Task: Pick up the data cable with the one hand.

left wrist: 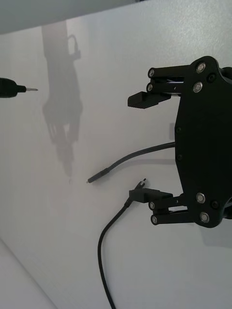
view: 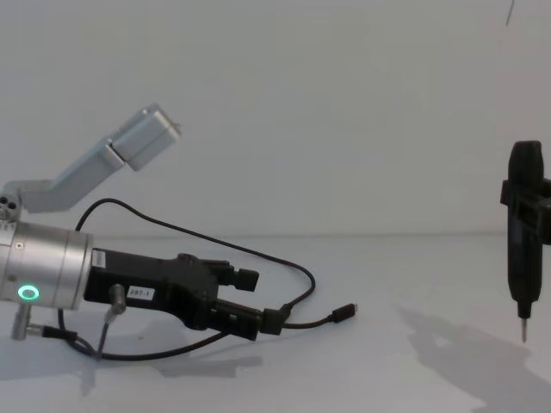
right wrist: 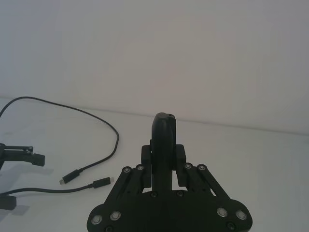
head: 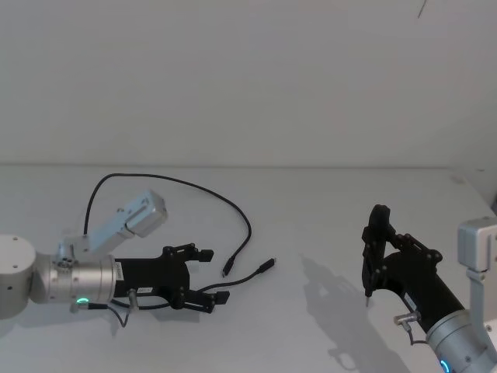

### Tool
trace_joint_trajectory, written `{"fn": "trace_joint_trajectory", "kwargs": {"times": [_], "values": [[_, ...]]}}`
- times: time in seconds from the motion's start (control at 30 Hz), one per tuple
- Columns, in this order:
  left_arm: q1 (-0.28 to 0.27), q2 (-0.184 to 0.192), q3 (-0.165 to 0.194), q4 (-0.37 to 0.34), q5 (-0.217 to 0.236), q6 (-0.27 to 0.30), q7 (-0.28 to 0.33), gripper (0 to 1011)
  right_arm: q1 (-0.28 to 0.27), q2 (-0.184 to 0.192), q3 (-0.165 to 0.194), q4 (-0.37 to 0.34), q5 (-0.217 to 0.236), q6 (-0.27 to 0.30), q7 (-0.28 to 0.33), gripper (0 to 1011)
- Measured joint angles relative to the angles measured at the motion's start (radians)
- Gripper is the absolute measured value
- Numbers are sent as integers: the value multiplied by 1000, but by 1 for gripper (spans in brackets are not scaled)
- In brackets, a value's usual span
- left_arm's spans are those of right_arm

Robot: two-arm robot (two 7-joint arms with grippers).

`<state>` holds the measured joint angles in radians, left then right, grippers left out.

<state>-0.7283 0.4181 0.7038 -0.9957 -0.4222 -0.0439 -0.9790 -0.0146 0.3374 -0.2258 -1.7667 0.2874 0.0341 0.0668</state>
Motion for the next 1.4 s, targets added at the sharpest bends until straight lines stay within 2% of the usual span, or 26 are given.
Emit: {"fn": "trace_joint_trajectory", "kwargs": {"times": [0.47, 0.73, 1.07, 1.33, 1.4], "values": [[-6, -29, 6, 33, 2, 7, 22, 1002, 0, 0, 0, 0, 0, 0, 0, 279], [-7, -32, 12, 36, -5, 20, 23, 998, 0, 0, 0, 0, 0, 0, 0, 279], [-14, -24, 26, 32, -7, 44, 14, 766, 0, 0, 0, 0, 0, 0, 0, 279], [-27, -11, 50, 25, 4, 64, -5, 487, 0, 0, 0, 0, 0, 0, 0, 279], [-30, -7, 54, 23, 7, 67, -8, 452, 0, 0, 0, 0, 0, 0, 0, 279]]}}
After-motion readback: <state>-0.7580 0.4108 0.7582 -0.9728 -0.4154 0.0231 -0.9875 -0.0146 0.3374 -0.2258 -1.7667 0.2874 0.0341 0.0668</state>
